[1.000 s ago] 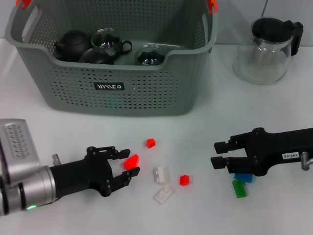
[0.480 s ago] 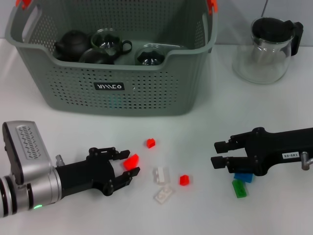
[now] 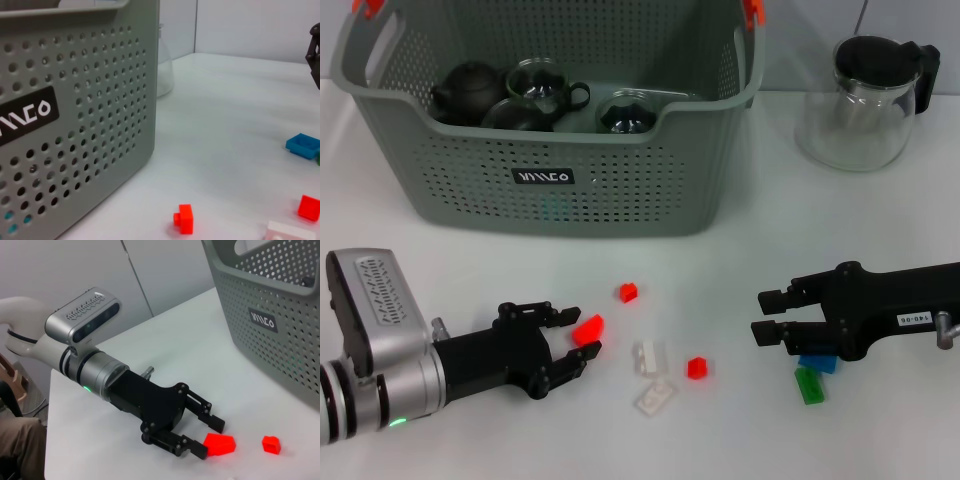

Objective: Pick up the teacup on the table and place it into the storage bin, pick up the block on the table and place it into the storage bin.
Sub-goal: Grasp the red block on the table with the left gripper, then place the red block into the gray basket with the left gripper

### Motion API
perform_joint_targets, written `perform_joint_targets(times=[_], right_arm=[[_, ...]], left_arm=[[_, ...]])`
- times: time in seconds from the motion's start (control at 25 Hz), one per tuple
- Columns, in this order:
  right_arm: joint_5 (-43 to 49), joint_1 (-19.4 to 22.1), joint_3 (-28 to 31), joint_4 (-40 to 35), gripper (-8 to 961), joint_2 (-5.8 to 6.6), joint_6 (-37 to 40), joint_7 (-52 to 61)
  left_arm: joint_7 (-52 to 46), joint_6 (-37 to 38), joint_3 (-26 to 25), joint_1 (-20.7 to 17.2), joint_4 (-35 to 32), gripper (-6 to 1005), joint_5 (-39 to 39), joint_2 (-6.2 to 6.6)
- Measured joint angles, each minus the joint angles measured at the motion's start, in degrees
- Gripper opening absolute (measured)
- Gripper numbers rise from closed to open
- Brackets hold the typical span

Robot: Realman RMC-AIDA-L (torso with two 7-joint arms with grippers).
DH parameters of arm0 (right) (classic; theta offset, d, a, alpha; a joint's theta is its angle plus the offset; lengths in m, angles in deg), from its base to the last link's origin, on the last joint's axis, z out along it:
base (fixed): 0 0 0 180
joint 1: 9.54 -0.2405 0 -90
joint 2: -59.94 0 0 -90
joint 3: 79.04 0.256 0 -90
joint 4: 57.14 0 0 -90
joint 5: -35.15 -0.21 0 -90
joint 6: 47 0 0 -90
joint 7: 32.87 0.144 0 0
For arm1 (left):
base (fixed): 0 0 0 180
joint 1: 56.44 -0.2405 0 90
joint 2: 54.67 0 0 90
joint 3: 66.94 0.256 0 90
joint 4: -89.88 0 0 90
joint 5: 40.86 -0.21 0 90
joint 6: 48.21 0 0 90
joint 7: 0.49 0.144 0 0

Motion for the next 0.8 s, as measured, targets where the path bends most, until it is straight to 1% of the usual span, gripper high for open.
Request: perform_joint_targets(times=[0.36,0.56,0.68,0.8], right_arm=[[0.0,0.0,0.0,0.08,463,0.01,-0.03,0.0],[0.0,0.0,0.0,0.17,463,0.08,-0.1,0.0],[0.0,0.0,0.0,0.18,463,0.09,0.0,0.0],[0.0,0.0,0.0,0.18,463,0.1,0.08,0.01]], left_arm=[[-0.55,-0.75,0.36,0.58,0.43,422,0.04,0.0],[-3.78,-1.79,1.45,1.18,0.53,413,-0.5,0.12],[-4.12,-1.43,1.86,1.17,0.35,358,-0.53,0.15],[-5.7,2.31,1.46,0.62,-1.19,302,-0.36,0.34]])
